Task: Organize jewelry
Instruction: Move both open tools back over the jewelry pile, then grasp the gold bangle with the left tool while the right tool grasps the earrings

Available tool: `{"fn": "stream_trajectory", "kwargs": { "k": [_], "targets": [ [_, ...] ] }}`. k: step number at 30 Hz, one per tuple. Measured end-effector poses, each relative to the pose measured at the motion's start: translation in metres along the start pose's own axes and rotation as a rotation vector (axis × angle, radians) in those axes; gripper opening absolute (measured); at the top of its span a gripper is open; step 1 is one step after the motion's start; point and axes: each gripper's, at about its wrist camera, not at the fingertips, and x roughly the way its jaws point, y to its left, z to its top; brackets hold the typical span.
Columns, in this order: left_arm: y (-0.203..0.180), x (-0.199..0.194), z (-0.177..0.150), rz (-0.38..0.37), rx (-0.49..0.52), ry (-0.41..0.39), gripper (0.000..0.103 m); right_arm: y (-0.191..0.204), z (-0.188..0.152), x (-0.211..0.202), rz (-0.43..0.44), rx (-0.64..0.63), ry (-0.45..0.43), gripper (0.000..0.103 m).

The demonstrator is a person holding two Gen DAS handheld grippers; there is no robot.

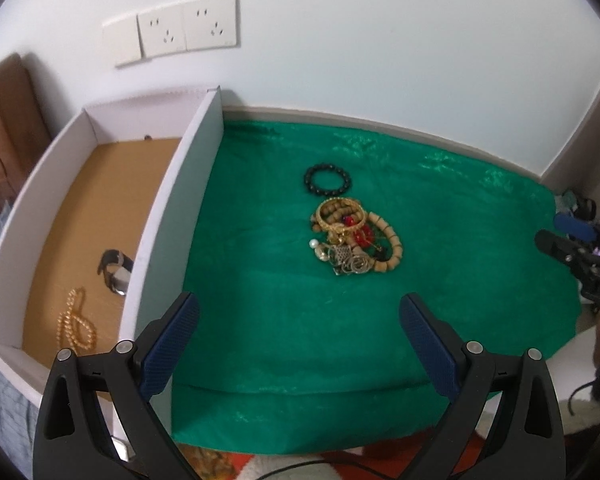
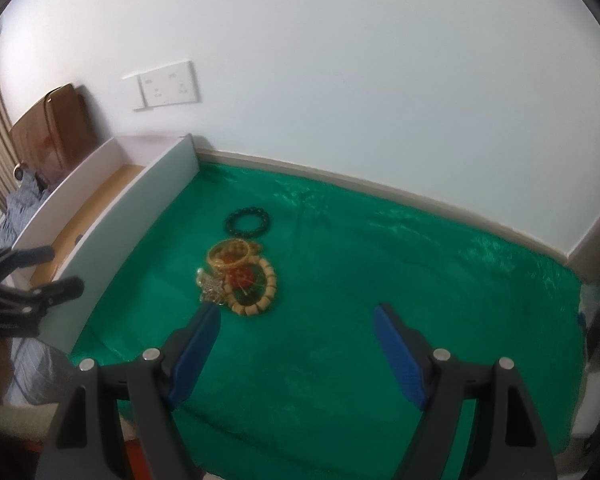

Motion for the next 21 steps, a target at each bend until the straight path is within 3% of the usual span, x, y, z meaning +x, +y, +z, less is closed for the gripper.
{"fn": "stream_trajectory", "kwargs": {
  "k": [7,13,21],
  "targets": [
    [0.005,0.012,0.008,-0.046,-0.021,0.044,0.100,-0.004,0.000,0.017,0.017,0.058,0.054,0.081],
    [-0.006,0.029,0.021,-0.086,0.030,0.072,0.100,-0.002,-0.002,0.021,0.026,0.044,0.067,0.081],
    [-0.031,0.096,0.055,-0.211,0.097,0.163,0.100,-0.009,-0.009,0.026,0.005,0.063,0.108,0.081]
  ]
}}
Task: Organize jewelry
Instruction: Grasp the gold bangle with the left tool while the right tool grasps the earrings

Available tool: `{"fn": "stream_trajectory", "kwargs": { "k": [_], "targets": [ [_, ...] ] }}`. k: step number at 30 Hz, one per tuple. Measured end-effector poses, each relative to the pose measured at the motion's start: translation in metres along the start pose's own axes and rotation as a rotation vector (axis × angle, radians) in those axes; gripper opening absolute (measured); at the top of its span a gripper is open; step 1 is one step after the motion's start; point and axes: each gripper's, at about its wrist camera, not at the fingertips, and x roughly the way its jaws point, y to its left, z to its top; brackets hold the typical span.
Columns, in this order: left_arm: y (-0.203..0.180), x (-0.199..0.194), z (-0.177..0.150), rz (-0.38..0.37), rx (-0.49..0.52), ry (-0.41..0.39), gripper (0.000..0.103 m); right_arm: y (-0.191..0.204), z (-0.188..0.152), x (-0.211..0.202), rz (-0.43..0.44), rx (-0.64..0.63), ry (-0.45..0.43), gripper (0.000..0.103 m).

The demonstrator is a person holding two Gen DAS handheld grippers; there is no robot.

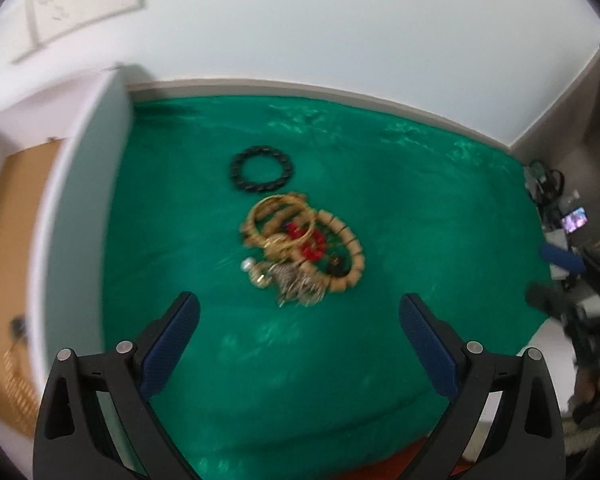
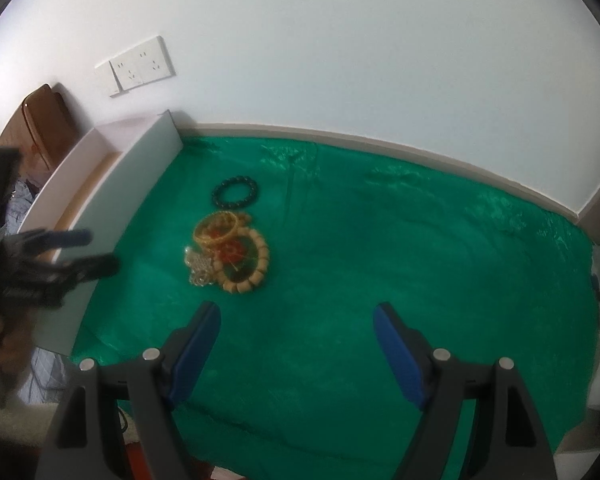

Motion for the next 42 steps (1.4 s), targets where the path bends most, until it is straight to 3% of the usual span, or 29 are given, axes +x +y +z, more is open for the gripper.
{"fn": "stream_trajectory", "kwargs": {
  "k": [5,11,15,18,26,35,37,39,42],
  "targets": [
    [0.001,0.062,0.033,-0.015,0.023,0.080,0.100,-0.007,-0.008,-0.002,-0.020,0.014,0.018,0.081],
    [0.002,0.119,0.048,0.000,0.018,0.174,0.099,-0.021,-0.019,-0.004,-0.045,0.045,0.037,0.081],
    [0.001,0.131,0.049,0.026,0.028,0.185,0.089,-0.032,-0.024,-0.006,-0.067,0.073,0.043,0.081],
    [-0.002,0.129,0.051,0.056,0.056,0.159,0.070,-0.037,-0.026,-0.004,-0.073,0.085,0.051,0.081],
    [0.021,0.088,0.045,0.033,-0.050,0.076,0.070,-0.030,-0.017,0.007,-0.019,0.064,0.051,0.081],
    [0.047,0.023,0.005,0.059,-0.168,0.003,0.070,-0.010,-0.005,0.068,0.197,0.050,0.095,0.080],
    [0.050,0.014,-0.008,0.065,-0.183,0.008,0.070,0.000,-0.002,0.089,0.236,0.033,0.136,0.069],
    [0.051,0.007,-0.020,0.078,-0.187,0.007,0.070,0.014,0.005,0.103,0.273,-0.005,0.147,0.044],
    [0.049,0.002,-0.032,0.082,-0.200,0.008,0.070,0.039,0.021,0.118,0.322,-0.081,0.120,0.039]
  ]
}}
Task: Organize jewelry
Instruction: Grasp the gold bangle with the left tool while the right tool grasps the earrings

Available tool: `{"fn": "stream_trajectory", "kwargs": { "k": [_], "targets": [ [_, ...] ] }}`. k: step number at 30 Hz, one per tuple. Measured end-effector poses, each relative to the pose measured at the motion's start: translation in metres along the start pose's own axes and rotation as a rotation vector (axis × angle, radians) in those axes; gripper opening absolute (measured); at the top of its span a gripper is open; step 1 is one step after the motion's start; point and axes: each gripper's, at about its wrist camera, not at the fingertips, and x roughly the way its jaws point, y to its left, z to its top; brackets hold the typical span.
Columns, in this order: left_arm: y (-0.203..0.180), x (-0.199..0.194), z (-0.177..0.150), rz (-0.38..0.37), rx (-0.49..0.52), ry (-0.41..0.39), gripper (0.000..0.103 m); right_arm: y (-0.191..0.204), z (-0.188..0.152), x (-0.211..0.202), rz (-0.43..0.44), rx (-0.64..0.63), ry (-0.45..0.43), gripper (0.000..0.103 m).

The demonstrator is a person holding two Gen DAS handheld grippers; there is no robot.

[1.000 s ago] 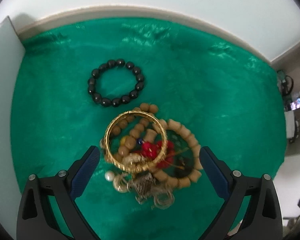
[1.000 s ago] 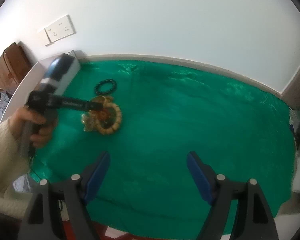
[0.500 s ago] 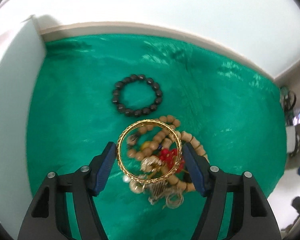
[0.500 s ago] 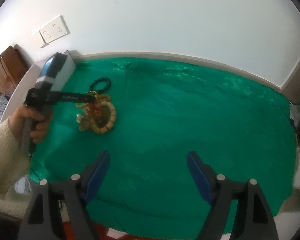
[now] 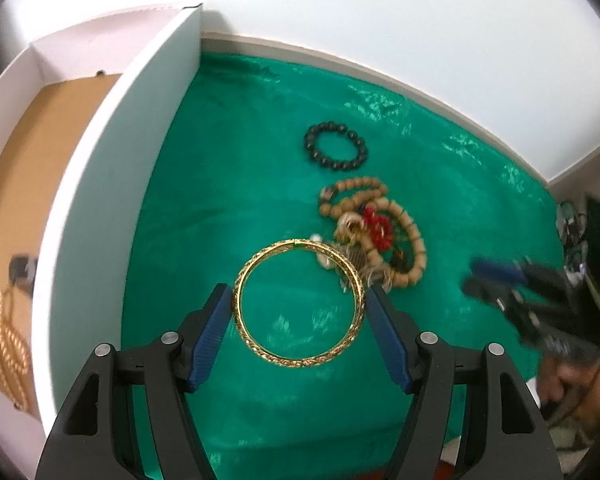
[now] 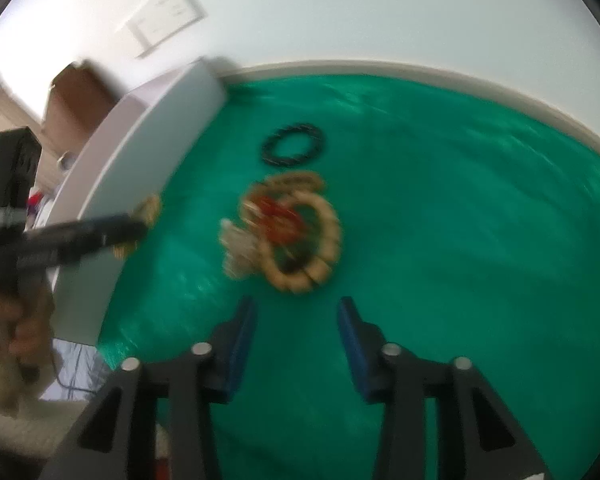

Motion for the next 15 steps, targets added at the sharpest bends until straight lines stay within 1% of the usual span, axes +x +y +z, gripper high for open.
{"fn": "stream_trajectory", "kwargs": {
  "k": [2,5,9,12,13,15],
  "targets": [
    [0.000,-0.001,-0.004,-0.008,-0.016,0.004,0.070,0.006,0.013,0.015,0.021,-0.030,0.017,0.038],
    [0.003,-0.006,-0.011,-0.002,-0.016,-0.002,0.070,0.005,0.019,0.028,-0.015,-0.047,0.045,0.038],
    [0.007,-0.009,-0.018,0.002,-0.027,-0.002,0.070,-0.006,0.015,0.033,-0.058,-0.012,0.071,0.038],
    [0.011,-0.009,-0.023,0.006,-0.035,0.008,0.070,-0.015,0.020,0.037,-0.076,0.026,0.071,0.038],
    [0.011,-0.010,-0.023,0.006,-0.036,0.008,0.070,-0.016,0.023,0.035,-0.069,0.036,0.065,0.038],
    [0.012,-0.011,-0.024,0.006,-0.034,0.007,0.070,-0.008,0.025,0.028,-0.029,0.011,0.047,0.038]
  ]
}}
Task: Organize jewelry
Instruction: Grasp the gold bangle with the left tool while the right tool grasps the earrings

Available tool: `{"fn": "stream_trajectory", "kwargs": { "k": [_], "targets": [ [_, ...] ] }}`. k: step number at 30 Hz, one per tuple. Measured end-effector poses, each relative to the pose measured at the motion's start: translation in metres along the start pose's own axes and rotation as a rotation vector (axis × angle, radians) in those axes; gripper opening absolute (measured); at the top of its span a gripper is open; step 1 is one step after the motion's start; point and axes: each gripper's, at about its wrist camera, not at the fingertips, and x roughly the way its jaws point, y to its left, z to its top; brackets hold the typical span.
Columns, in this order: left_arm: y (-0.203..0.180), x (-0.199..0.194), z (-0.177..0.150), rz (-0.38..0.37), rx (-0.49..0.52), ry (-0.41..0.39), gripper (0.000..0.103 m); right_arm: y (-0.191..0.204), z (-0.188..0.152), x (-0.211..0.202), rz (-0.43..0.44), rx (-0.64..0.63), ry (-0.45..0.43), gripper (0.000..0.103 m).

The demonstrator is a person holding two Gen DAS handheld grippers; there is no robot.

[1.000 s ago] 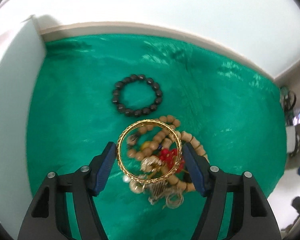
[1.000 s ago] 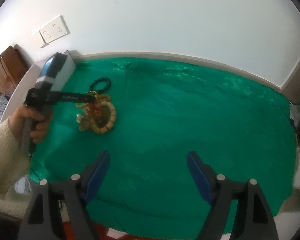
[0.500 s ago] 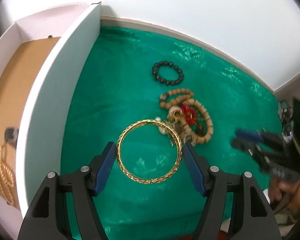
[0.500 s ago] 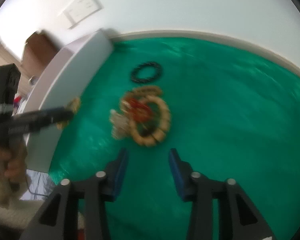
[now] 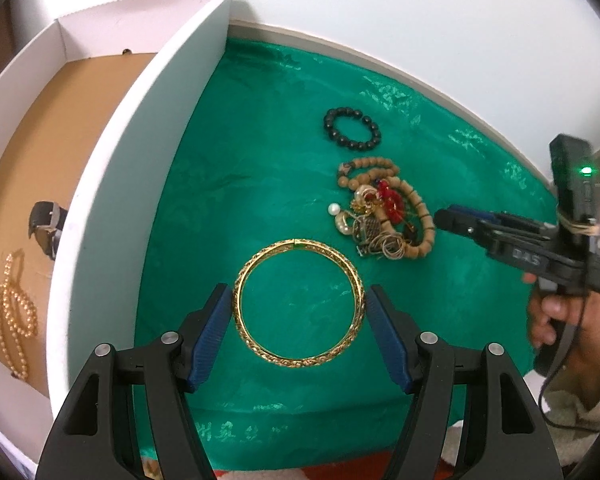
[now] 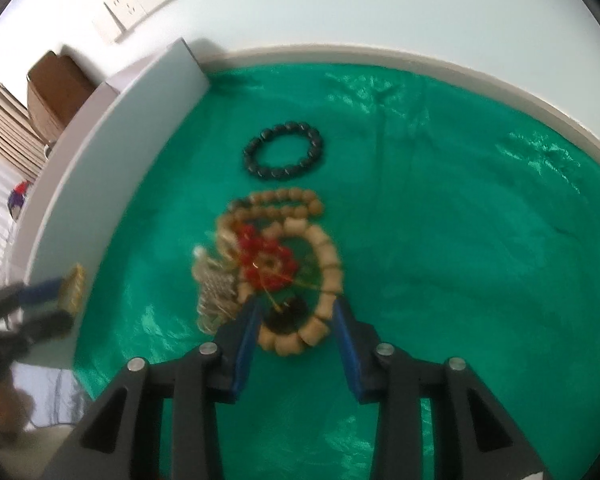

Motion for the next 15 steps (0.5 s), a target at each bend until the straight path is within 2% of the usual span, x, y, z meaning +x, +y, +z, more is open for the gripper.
{"fn": "stream_trajectory", "kwargs": {
  "k": [2,4,7,15],
  "targets": [
    [0.001,-0.001,-0.001,0.001,-0.001,-0.001,0.070,0.017,-0.002,-0.004,0.096,-0.057,0.007,0.038],
    [0.002,-0.001,-0.002,-0.001,-0.004,0.001,0.070,0.031,-0.006,-0.001,0.137,-0.093,0.031,0.038],
    [0.003,0.001,-0.003,-0.002,-0.006,0.007,0.070,0.050,-0.011,0.015,0.076,-0.163,0.037,0.038],
    [0.008,0.001,-0.010,-0.001,-0.019,0.012,0.070,0.044,-0.009,0.042,-0.012,-0.154,0.073,0.036]
  ]
}}
